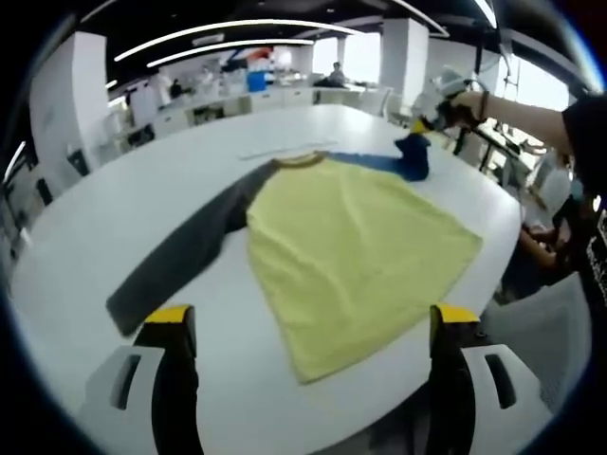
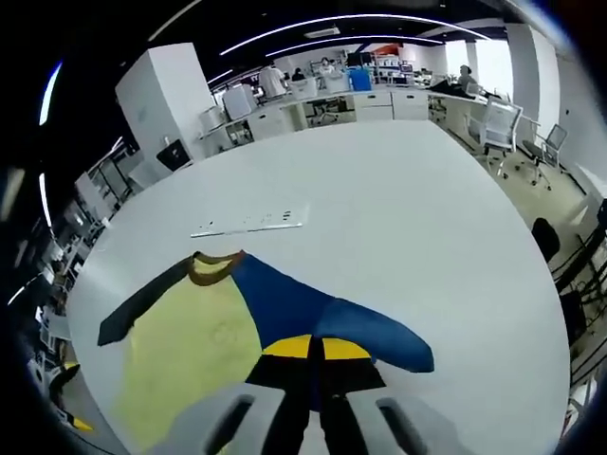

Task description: Fold the garment on the visible template until the final outline fits inside the template.

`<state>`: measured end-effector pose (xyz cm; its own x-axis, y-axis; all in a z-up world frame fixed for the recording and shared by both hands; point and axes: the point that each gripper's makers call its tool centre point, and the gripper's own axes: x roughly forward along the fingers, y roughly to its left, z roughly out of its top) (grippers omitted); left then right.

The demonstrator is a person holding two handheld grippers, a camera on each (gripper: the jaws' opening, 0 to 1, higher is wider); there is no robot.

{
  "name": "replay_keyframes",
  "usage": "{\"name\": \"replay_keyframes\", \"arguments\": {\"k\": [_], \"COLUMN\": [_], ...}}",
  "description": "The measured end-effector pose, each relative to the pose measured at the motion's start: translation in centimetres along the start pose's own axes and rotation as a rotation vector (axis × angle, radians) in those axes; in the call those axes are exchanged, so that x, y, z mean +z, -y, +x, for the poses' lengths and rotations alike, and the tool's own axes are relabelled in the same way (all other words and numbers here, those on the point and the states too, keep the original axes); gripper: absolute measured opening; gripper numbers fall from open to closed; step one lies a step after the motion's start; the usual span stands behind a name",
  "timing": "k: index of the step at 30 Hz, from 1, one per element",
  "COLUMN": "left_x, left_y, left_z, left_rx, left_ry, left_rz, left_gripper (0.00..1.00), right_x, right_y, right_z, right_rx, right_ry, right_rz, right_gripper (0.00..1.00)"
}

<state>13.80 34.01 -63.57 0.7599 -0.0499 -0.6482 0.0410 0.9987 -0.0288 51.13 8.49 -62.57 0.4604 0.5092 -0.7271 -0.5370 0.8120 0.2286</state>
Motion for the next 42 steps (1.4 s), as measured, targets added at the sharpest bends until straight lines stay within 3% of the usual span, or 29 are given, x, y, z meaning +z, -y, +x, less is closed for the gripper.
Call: {"name": "replay_keyframes", "arguments": {"k": [42], "left_x": [0.4], "left_y": [0.1], "left_z": [0.5], "left_rx": [-0.024], "left_ry": [0.003], "left_rz": [-0.003], "left_gripper": [0.98], "right_x": [2.3], "right_y": [-12.0], "right_z": [3.8], "right_rx": [0.166], "right_ry": [-0.003], "right_rz": [-0.072], "right_gripper": [0.00]}}
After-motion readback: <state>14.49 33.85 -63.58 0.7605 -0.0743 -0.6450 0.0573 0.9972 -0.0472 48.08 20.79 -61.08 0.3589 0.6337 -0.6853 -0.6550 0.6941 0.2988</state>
